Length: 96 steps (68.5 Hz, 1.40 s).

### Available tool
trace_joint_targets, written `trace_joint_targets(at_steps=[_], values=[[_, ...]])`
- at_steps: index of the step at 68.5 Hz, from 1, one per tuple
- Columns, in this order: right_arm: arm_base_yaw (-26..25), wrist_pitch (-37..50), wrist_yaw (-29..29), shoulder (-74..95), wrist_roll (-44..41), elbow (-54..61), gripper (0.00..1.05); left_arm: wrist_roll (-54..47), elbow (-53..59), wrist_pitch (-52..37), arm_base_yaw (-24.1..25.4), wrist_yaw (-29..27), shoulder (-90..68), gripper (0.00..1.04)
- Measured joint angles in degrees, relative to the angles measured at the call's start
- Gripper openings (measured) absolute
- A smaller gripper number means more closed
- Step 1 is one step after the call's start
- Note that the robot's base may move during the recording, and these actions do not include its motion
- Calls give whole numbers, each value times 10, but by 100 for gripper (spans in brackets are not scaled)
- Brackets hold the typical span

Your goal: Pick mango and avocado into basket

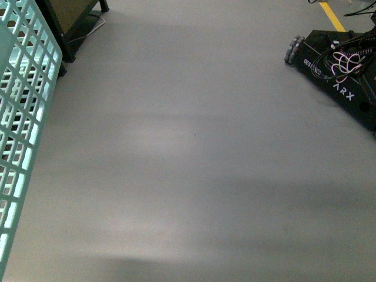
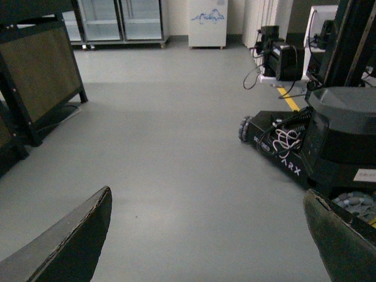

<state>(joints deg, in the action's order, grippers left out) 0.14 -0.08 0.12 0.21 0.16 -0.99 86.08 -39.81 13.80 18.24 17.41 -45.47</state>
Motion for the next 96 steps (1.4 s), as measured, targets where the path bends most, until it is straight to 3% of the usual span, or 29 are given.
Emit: trace_joint_targets(at_steps=[96], values=[[0,0,0,0,0,0,96,1,-1,0,0,0,0,13]])
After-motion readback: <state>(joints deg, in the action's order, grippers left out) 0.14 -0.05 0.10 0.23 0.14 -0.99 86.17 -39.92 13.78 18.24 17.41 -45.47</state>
